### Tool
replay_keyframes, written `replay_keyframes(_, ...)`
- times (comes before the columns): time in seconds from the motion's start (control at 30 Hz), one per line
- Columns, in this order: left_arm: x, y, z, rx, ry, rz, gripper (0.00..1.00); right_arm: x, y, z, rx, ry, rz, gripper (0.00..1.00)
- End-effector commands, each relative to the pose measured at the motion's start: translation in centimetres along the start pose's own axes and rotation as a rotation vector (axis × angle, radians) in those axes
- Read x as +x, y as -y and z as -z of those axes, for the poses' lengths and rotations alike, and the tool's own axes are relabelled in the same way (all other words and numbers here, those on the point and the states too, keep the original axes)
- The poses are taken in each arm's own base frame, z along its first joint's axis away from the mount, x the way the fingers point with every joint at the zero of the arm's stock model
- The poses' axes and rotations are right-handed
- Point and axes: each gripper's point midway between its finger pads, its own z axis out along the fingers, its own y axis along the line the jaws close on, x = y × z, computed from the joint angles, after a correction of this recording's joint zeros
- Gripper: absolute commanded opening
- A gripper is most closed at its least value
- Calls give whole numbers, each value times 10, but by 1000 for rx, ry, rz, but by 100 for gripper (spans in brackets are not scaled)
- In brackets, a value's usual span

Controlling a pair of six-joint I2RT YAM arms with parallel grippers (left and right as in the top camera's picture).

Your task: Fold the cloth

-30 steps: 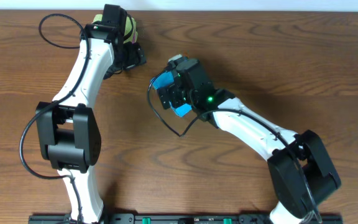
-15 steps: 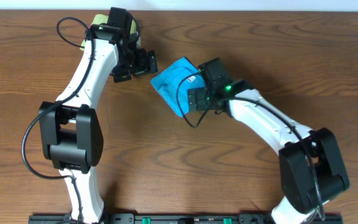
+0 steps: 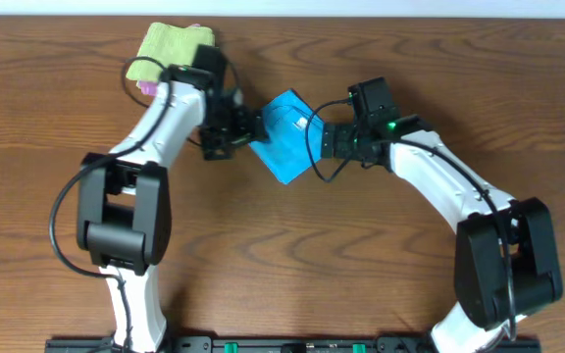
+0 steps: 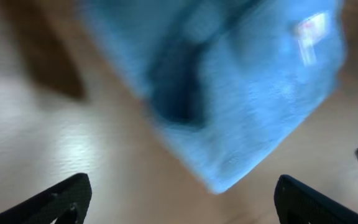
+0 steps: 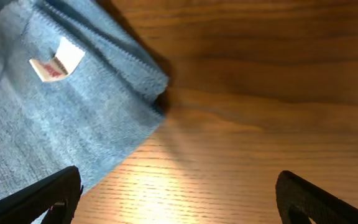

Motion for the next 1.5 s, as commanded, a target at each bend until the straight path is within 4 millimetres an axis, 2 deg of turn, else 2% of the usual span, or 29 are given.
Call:
replay_keyframes(0.0,7,19,-20,32,-7,6,95,-12,0,12,-66,16,21,99)
replay_keyframes(0.1,-1,19,-26,-31,55,30,95,-14,4,14,-136,-5,17,99)
replay_keyframes(0.2,-3,13,-27,-80,78,46,95,-15,18,15,-133,-18,-14,99)
replay_keyframes(0.3,-8,3,-25,-142,115,67,95,-16,31,16,-116,-26,-40,99)
replay_keyframes(0.43,-12,-14,-21,-230,162,146,98,-17,35,16,-113,-22,-42,99)
replay_keyframes(0.47,-13,-15,-21,-234,168,150,95,-18,35,16,-113,-21,-42,99)
replay_keyframes(0.53,-16,-14,-21,-233,184,162,79,-18,35,16,-113,-20,-40,99)
replay_keyframes(0.57,-19,-11,-21,-227,196,154,61,-18,35,16,-113,-19,-34,99)
replay_keyframes(0.6,-20,-9,-22,-223,206,161,49,-18,35,16,-114,-18,-34,99)
replay_keyframes(0.67,-21,-4,-24,-214,216,169,44,-18,35,16,-113,-17,-34,99)
replay_keyframes(0.73,-19,0,-26,-210,219,172,31,-19,36,16,-110,-16,-34,99)
replay_keyframes(0.77,-18,2,-27,-213,220,166,29,-19,36,16,-110,-16,-35,99)
replay_keyframes(0.8,-18,3,-27,-221,224,162,30,-19,36,16,-109,-16,-34,99)
replay_keyframes(0.83,-17,3,-28,-230,228,158,36,-19,36,16,-108,-16,-35,99)
replay_keyframes(0.87,-16,3,-28,-237,229,153,49,-19,37,16,-106,-15,-34,99)
replay_keyframes(0.9,-15,4,-29,-239,226,150,51,-19,37,16,-106,-15,-34,99)
replay_keyframes(0.97,-13,6,-30,-240,223,145,49,-19,37,16,-103,-14,-26,99)
replay_keyframes(1.03,-12,4,-30,-256,226,143,53,-19,38,16,-99,-13,-26,99)
replay_keyframes(1.3,-6,-15,-25,-365,233,154,55,-20,40,16,-86,-9,-20,99)
replay_keyframes(1.47,-16,-10,-25,-343,278,172,49,-20,41,16,-81,-7,-20,99)
